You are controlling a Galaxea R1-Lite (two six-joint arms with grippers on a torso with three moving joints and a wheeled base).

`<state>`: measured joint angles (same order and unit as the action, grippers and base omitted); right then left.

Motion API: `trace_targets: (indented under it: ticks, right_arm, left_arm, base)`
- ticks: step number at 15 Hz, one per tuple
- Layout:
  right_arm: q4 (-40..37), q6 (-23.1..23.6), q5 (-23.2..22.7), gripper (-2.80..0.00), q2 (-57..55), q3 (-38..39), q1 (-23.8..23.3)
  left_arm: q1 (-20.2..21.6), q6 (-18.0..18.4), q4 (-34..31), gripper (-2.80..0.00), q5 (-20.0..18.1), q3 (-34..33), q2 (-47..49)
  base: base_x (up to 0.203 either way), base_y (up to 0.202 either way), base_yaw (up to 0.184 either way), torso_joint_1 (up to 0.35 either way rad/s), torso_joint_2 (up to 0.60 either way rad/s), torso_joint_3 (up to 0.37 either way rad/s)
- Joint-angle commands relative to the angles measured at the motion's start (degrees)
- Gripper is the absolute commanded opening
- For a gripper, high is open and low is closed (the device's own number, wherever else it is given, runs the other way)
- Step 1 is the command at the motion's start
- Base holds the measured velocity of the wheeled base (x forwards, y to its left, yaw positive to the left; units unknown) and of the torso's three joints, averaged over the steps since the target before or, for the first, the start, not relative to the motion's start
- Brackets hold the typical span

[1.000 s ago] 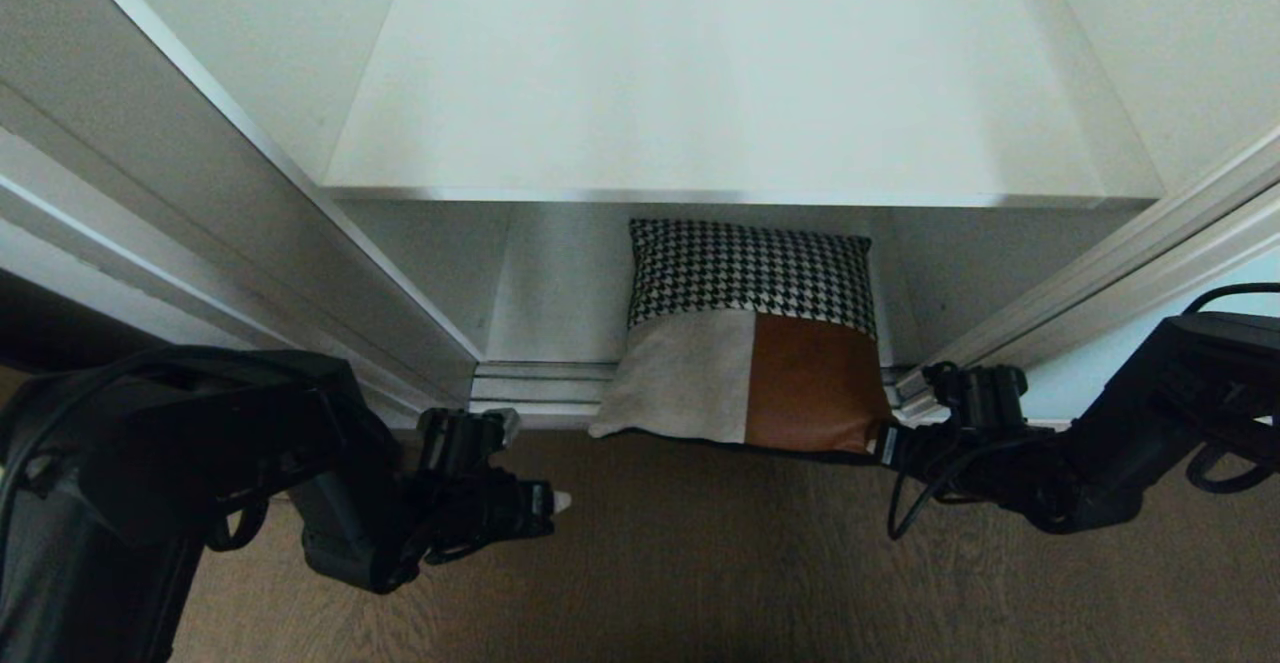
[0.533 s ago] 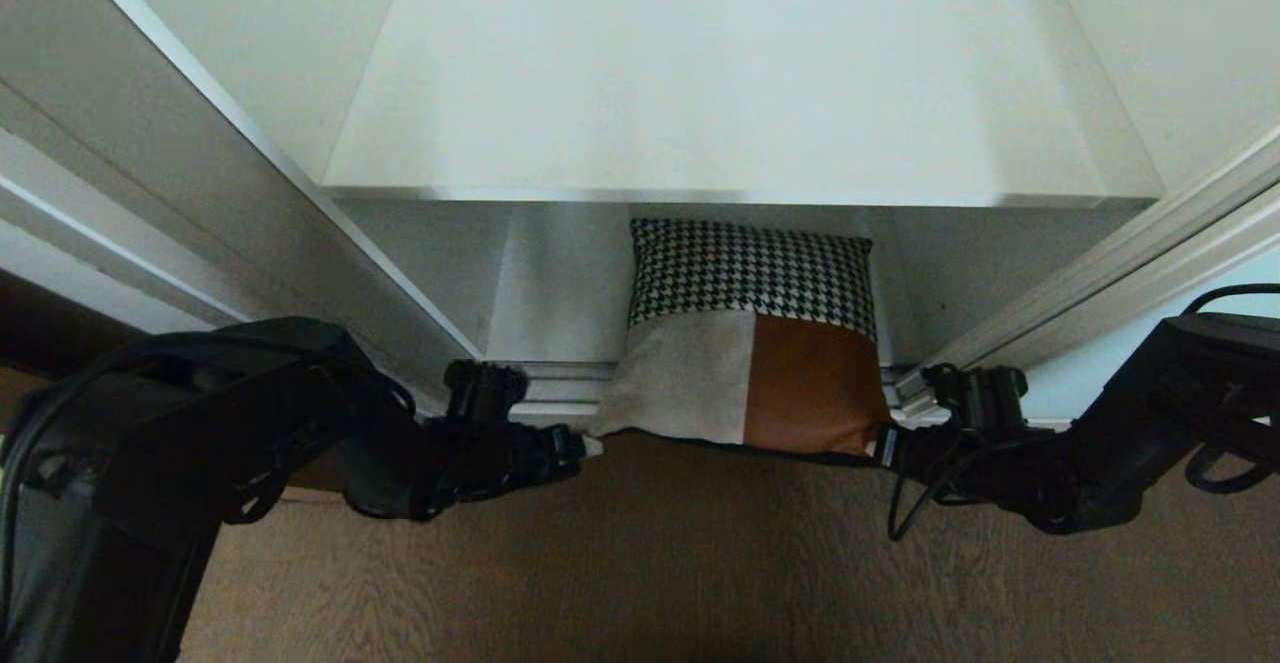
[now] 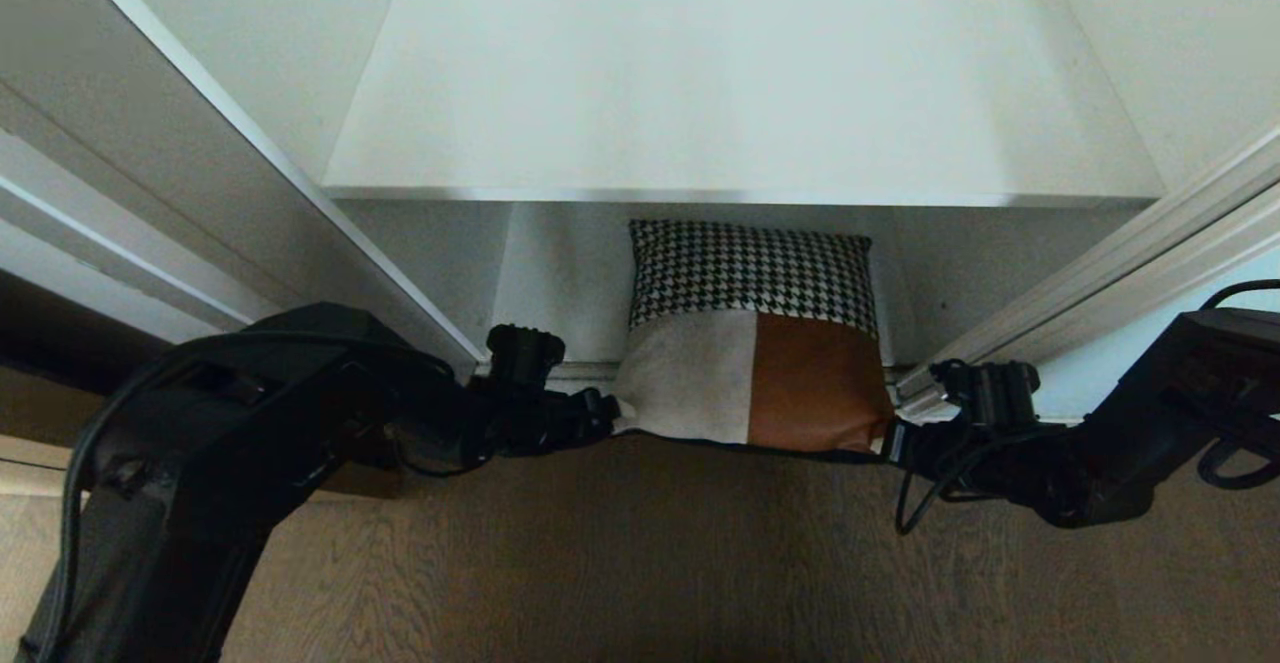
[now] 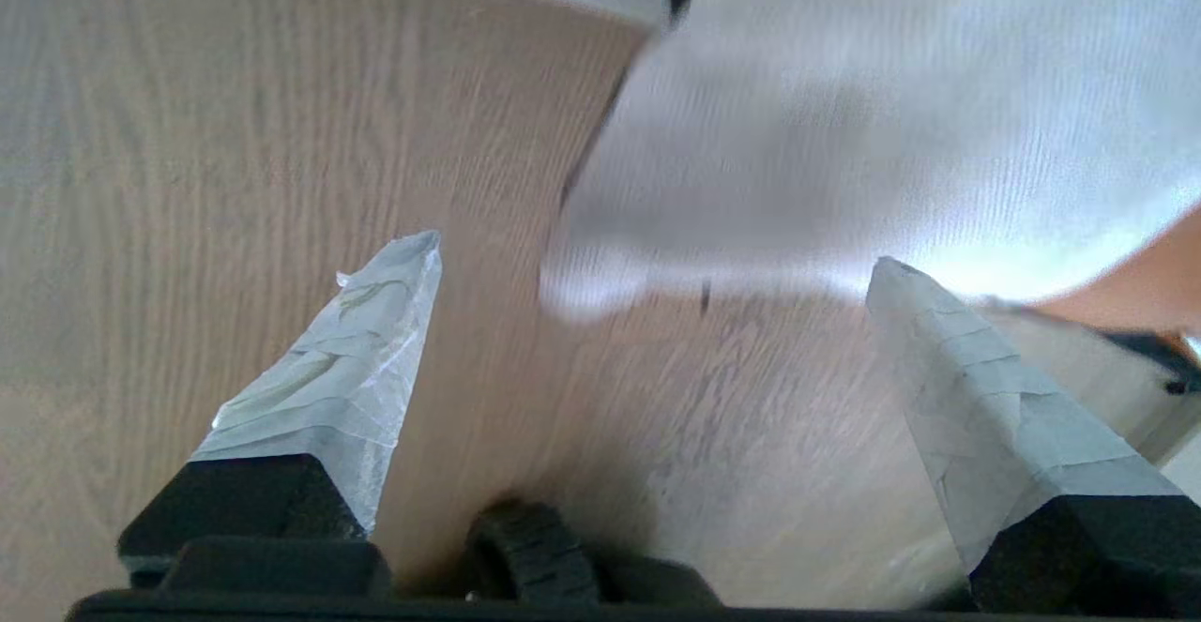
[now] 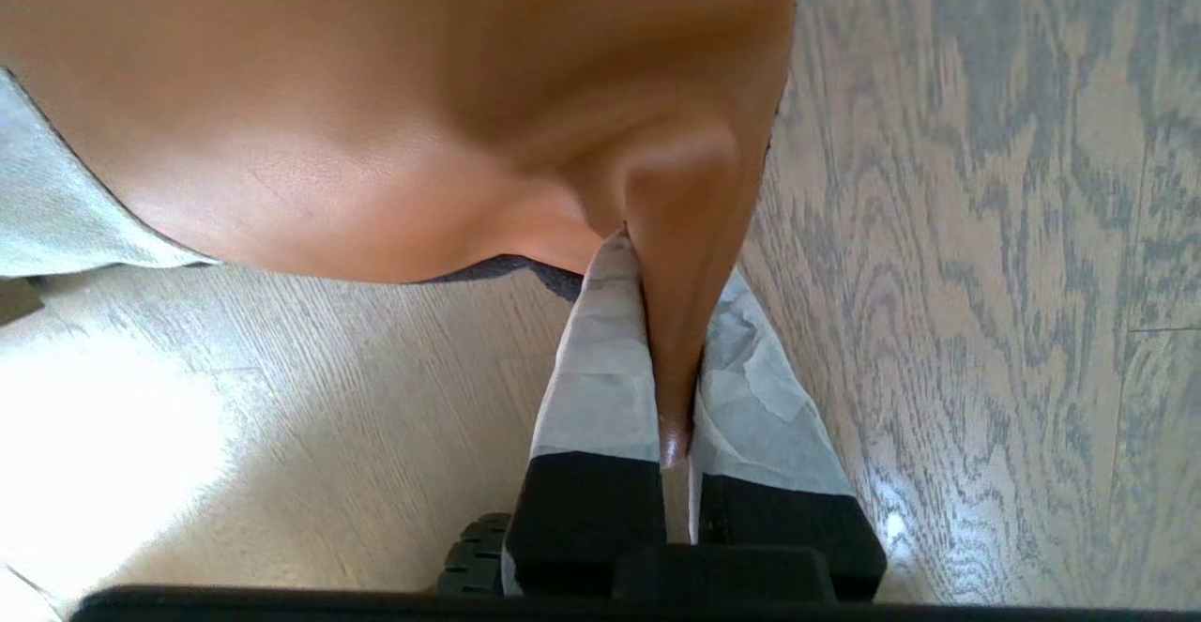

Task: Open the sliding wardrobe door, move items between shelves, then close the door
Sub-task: Place the pillow on the higher shelf

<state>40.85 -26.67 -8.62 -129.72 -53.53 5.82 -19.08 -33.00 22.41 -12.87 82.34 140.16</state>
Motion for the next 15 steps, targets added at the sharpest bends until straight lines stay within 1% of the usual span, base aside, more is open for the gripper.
trace_targets:
  ticks: [1, 8, 12, 14, 15]
  right_arm:
    - [0.27, -0.13, -0.51, -2.8, 0.43, 0.44, -0.37]
    - [0.28, -0.22, -1.67, -2.8, 0.35, 0.79, -0.63]
    - [0.37, -0.31, -1.88, -2.8, 0.52, 1.06, -0.63]
    - [0.37, -0.35, -2.9, -2.8, 0.38, 1.06, -0.63]
    - [0.37, -0.31, -2.9, -2.8, 0.21, 0.97, -0.63]
  left_arm:
    - [-0.26, -0.21, -0.67, 0.0, 0.01, 3.89, 2.82]
    - [-1.76, -0.31, -3.23, 0.0, -0.13, 11.06, 4.51]
    - [-2.72, -0.34, -4.6, 0.0, -0.22, 12.85, 5.22]
    - [-2.9, -0.31, -4.83, 0.0, -0.31, 13.2, 5.3]
    - [-3.13, -0.31, -4.83, 0.0, -1.06, 13.2, 5.3]
  base:
    - [0.0, 0.0, 0.0, 0.0, 0.0, 0.0]
    - [0.0, 0.0, 0.0, 0.0, 0.0, 0.0]
    - [0.0, 0.0, 0.0, 0.0, 0.0, 0.0]
    - [0.0, 0.0, 0.0, 0.0, 0.0, 0.0]
    - [0.0, 0.0, 0.0, 0.0, 0.0, 0.0]
